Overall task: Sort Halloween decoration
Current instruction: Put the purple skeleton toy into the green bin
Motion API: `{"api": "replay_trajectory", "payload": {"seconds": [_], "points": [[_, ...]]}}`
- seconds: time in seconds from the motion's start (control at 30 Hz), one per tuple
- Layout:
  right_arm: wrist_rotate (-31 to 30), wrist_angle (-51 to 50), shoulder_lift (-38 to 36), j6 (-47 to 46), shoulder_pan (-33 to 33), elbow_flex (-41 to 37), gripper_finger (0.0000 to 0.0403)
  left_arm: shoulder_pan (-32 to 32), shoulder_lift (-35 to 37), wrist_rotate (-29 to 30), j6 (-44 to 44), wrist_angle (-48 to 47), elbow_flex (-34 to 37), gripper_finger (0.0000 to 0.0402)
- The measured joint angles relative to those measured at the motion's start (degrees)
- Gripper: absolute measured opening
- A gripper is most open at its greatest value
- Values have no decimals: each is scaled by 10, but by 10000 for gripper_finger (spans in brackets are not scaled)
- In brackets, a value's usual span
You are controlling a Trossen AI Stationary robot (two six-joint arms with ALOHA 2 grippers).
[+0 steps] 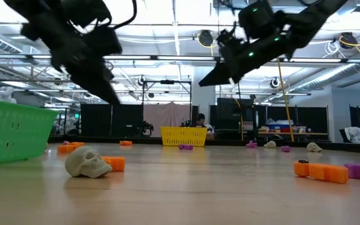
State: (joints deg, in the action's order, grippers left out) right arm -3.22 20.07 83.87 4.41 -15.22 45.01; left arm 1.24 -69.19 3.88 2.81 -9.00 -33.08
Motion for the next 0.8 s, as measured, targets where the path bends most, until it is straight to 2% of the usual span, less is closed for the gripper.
{"api": "replay_trajectory", "payload": {"seconds": [0.1, 0.23, 0.33, 0.43, 0.63, 0.8], "points": [[0, 0, -31, -12, 25, -28, 0, 18, 8, 4, 26, -89, -27, 4], [-29, 2, -47, -7, 50, -44, 0, 29, 9, 46, 42, -220, -64, 4], [-45, 5, -47, -7, 58, -43, 0, 11, 9, 82, 27, -315, -88, 4], [-44, 7, -46, -6, 60, -43, 0, -32, 10, 84, -8, -394, -103, 2], [-43, 8, -46, -6, 61, -43, 0, -150, -8, 44, -113, -442, -104, 0], [-43, 6, -46, -6, 61, -43, 0, -202, -39, 41, -195, -426, -104, 3]]}}
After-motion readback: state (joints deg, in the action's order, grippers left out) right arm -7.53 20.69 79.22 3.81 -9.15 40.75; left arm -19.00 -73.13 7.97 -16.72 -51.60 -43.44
